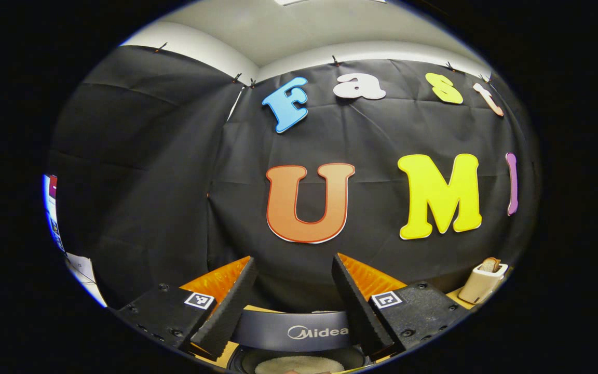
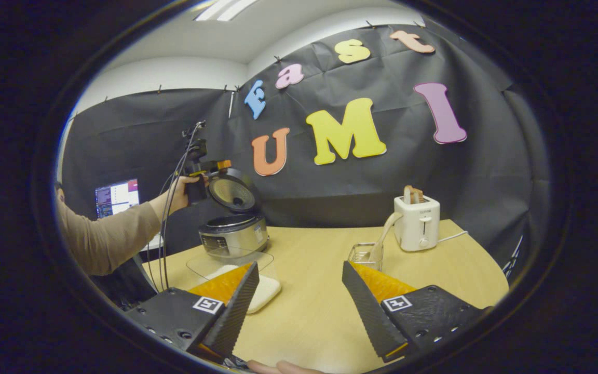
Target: Close the left gripper, press the button to open the rice cooker; take a wooden spoon from the chopstick holder with the right hand, scoop a spoonful of rice and pour it into the rice cooker, then put the wooden spoon back into the chopstick holder.
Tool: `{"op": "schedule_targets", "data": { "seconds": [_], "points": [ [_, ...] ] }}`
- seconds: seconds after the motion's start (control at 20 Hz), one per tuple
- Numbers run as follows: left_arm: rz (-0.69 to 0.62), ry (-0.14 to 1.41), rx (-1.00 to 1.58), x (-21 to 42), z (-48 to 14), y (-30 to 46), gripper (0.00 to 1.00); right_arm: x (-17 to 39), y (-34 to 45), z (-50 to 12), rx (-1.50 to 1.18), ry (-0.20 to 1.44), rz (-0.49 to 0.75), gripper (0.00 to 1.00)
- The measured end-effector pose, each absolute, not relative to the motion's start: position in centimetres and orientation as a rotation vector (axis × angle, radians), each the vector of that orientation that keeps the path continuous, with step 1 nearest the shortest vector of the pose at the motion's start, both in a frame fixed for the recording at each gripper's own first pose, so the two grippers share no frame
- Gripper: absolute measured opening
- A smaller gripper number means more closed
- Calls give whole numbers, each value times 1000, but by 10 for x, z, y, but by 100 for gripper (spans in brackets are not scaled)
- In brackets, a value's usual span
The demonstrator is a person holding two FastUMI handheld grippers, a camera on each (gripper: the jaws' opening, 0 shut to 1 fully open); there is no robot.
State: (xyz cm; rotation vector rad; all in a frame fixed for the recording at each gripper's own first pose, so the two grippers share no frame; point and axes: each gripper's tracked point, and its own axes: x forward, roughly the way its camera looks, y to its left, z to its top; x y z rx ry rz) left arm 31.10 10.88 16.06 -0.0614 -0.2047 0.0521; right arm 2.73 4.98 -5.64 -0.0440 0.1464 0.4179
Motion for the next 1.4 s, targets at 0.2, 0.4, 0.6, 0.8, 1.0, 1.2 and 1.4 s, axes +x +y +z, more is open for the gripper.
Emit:
{"op": "schedule_targets", "data": {
  "seconds": [0.2,0.4,0.6,0.8,1.0,1.2,1.4],
  "points": [
    [-9,-214,24,286,136,94,93,16,71,-50,-69,108,439,92],
    [-41,-224,128,266,109,81,92,10,88,-55,-98,109,445,92],
    [-88,-192,85,253,77,75,89,-2,106,-66,-122,144,476,92],
    [-115,-137,-15,249,51,72,90,-10,108,-75,-101,177,477,92],
    [-107,-100,4,243,33,70,92,-12,105,-70,-68,184,447,91],
    [-110,-41,-6,238,13,67,92,-18,99,-68,-51,189,425,92],
    [-81,41,2,234,-11,66,92,-31,94,-56,-40,165,411,92]
  ]
}}
